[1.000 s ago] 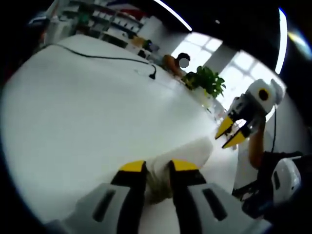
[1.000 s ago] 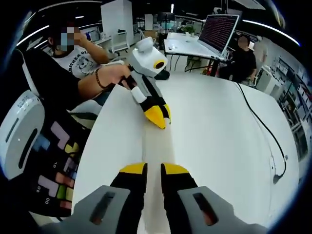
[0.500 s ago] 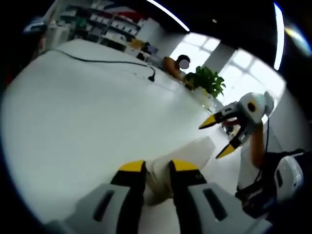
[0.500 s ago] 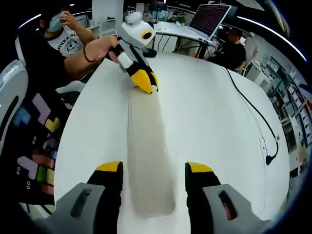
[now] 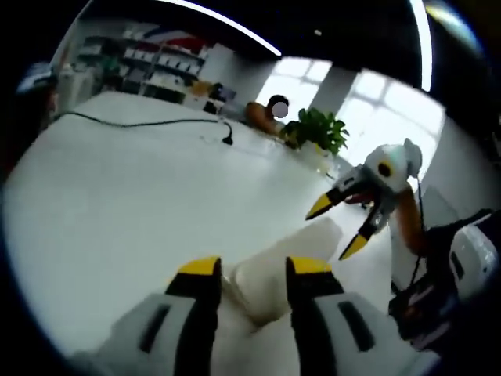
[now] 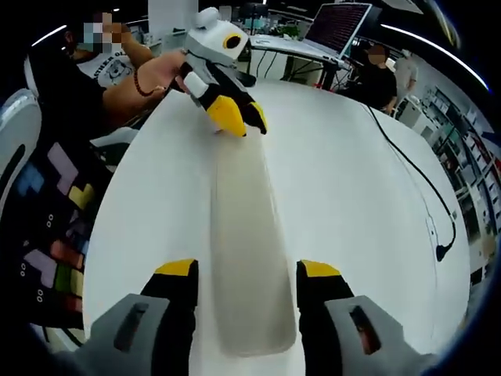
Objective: Arrange the utensils inside the cutlery case until each visible utensil rests in its matching compartment.
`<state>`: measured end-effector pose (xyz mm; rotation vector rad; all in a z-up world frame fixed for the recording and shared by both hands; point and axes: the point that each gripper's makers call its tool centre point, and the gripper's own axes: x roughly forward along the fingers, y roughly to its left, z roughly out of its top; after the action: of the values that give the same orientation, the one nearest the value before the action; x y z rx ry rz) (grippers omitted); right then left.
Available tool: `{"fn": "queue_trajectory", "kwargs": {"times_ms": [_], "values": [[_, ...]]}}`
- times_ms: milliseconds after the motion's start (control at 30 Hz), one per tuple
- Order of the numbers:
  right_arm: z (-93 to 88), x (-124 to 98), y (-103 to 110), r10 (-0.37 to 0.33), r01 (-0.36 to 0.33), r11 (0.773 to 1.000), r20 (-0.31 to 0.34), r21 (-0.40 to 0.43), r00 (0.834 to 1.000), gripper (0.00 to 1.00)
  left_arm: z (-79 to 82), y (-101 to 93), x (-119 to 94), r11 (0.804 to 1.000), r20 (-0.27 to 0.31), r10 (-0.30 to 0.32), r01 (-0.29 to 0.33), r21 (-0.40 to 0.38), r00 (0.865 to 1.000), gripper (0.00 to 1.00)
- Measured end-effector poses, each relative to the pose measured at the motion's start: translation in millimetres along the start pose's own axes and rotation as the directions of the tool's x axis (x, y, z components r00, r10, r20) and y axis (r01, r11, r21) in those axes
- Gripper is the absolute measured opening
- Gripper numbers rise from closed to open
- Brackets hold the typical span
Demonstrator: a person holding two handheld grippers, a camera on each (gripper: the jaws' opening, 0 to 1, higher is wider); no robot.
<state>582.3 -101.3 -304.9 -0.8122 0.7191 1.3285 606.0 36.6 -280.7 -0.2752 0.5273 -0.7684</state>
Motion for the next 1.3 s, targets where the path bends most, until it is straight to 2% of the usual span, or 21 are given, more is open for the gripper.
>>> {"fn": "queue_trajectory", "kwargs": {"times_ms": [67, 200, 233, 267, 300, 433, 533, 733, 867, 967, 1100, 1167, 1300], "values": [[1.4, 1, 0, 0.001, -0.001, 1.0, 0.002, -0.005, 1.0, 0.5, 5.3, -4.5, -4, 0.995, 0.035, -0.015, 0.011, 0.095, 0.999, 0.44], [4.2, 5, 0, 0.007, -0.007, 1.0, 0.004, -0.009, 1.0, 0.49, -0.6, -16.4, -9, 0.964, 0.03, -0.049, 0.04, 0.263, 0.998, 0.66], [4.2, 6, 0, 0.007, -0.007, 1.0, 0.002, -0.01, 1.0, 0.49, -3.8, -17.8, -9, 0.96, 0.019, -0.053, 0.045, 0.276, 0.998, 0.7], [4.5, 7, 0, 0.007, -0.007, 1.0, 0.001, -0.011, 1.0, 0.49, -10.8, -19.8, -10, 0.958, -0.014, -0.056, 0.057, 0.281, 0.998, 0.7], [4.5, 8, 1, 0.008, -0.008, 1.0, -0.001, -0.015, 1.0, 0.48, -12.6, -20.4, -9, 0.958, -0.016, -0.054, 0.056, 0.28, 0.998, 0.7], [6.8, 10, -4, -0.004, 0.003, 1.0, -0.005, -0.018, 1.0, 0.48, -22.2, -17.5, -6, 0.928, -0.041, -0.041, 0.054, 0.368, 0.998, 0.82], [7.0, 11, -2, 0.003, -0.003, 1.0, -0.003, -0.014, 1.0, 0.48, -26.3, -14.1, -2, 0.918, -0.047, -0.037, 0.052, 0.393, 0.998, 0.81], [4.9, 11, -3, 0.004, -0.004, 1.0, -0.002, -0.007, 1.0, 0.42, -28.8, -10.0, 6, 0.917, -0.053, -0.036, 0.054, 0.396, 0.998, 0.77], [5.2, 12, -4, 0.018, -0.018, 1.0, 0.006, 0.003, 1.0, 0.42, -30.4, -8.5, 10, 0.922, -0.058, -0.034, 0.054, 0.383, 0.998, 0.69], [5.7, 11, -5, 0.036, -0.036, 0.999, 0.028, 0.018, 0.999, 0.41, -31.6, -9.1, 12, 0.923, -0.061, -0.039, 0.06, 0.38, 0.997, 0.65], [8.3, 10, -8, 0.064, -0.07, 0.995, 0.083, 0.077, 0.995, 0.41, -32.8, -6.2, 14, 0.922, -0.066, -0.03, 0.053, 0.385, 0.997, 0.63], [9.6, 10, -10, 0.071, -0.084, 0.99, 0.111, 0.11, 0.991, 0.41, -34.9, -5.1, 16, 0.925, -0.076, -0.032, 0.058, 0.374, 0.997, 0.59], [9.9, 11, -12, 0.076, -0.09, 0.989, 0.115, 0.119, 0.99, 0.41, -33.5, -1.2, 18, 0.932, -0.069, -0.019, 0.042, 0.359, 0.997, 0.54]]}}
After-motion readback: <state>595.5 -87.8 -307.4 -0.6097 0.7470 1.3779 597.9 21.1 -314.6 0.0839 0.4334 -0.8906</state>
